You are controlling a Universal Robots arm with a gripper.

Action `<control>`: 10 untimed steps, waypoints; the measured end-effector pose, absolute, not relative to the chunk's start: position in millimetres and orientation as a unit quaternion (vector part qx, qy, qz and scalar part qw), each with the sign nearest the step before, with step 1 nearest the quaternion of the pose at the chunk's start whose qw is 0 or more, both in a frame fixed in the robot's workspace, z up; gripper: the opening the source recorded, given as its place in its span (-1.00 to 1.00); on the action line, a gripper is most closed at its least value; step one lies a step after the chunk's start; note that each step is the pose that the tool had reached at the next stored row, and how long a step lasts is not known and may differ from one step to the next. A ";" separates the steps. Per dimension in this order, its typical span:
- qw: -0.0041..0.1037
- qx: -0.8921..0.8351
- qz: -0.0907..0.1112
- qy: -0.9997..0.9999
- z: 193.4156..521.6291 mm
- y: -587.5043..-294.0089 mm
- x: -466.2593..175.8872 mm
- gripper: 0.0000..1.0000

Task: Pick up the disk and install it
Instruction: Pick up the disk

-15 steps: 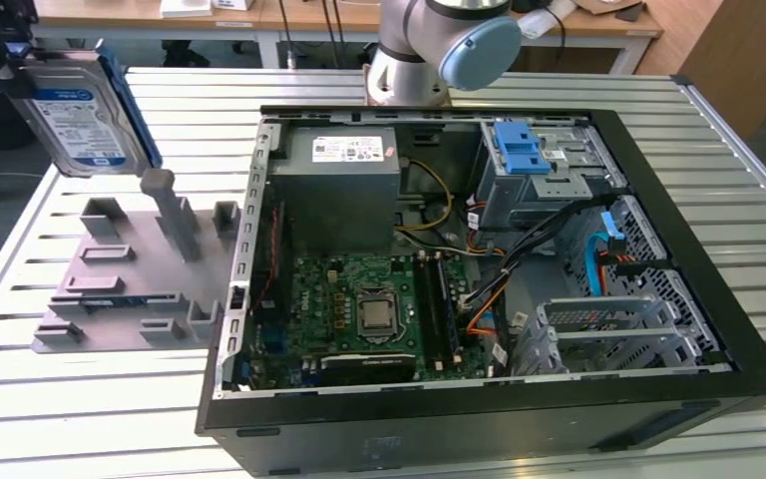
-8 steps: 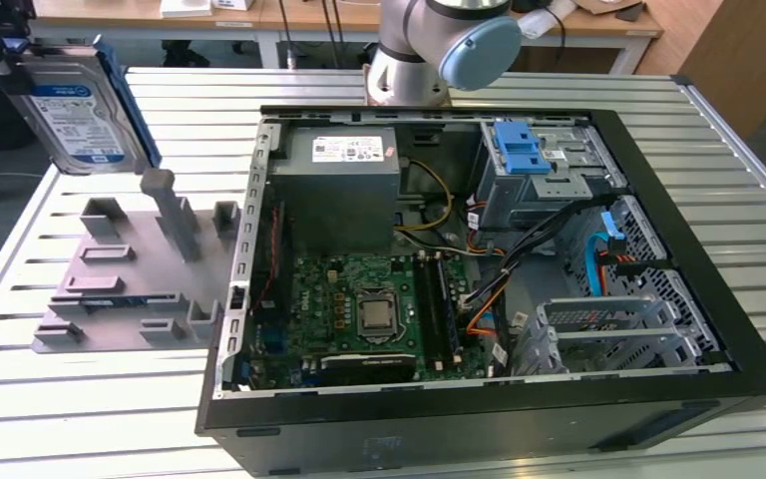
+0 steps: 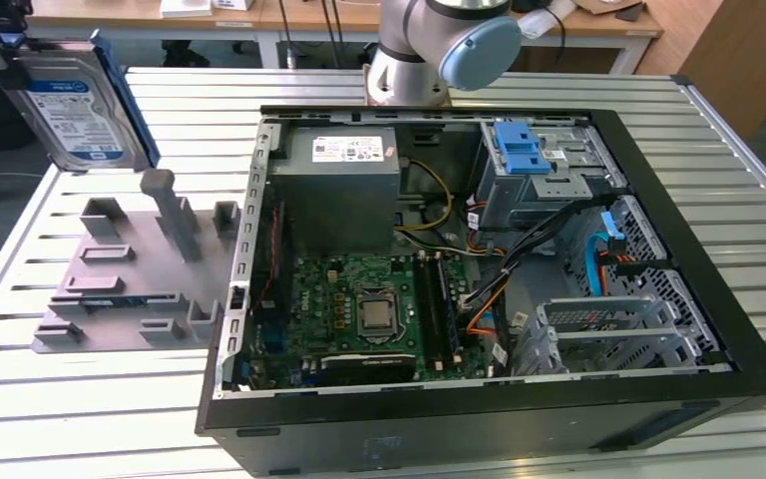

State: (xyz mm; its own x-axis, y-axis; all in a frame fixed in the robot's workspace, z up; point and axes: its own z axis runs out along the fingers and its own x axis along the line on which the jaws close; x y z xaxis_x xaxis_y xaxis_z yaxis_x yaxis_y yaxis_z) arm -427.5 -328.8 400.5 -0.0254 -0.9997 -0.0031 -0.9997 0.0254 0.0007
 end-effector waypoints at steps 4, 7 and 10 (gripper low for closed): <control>0.001 -0.698 0.001 0.716 403.5 -328.8 -427.5 -0.27; 0.001 -0.698 0.001 0.716 405.6 -328.8 -427.5 -0.27; 0.001 -0.698 0.001 0.716 407.9 -328.8 -427.5 -0.27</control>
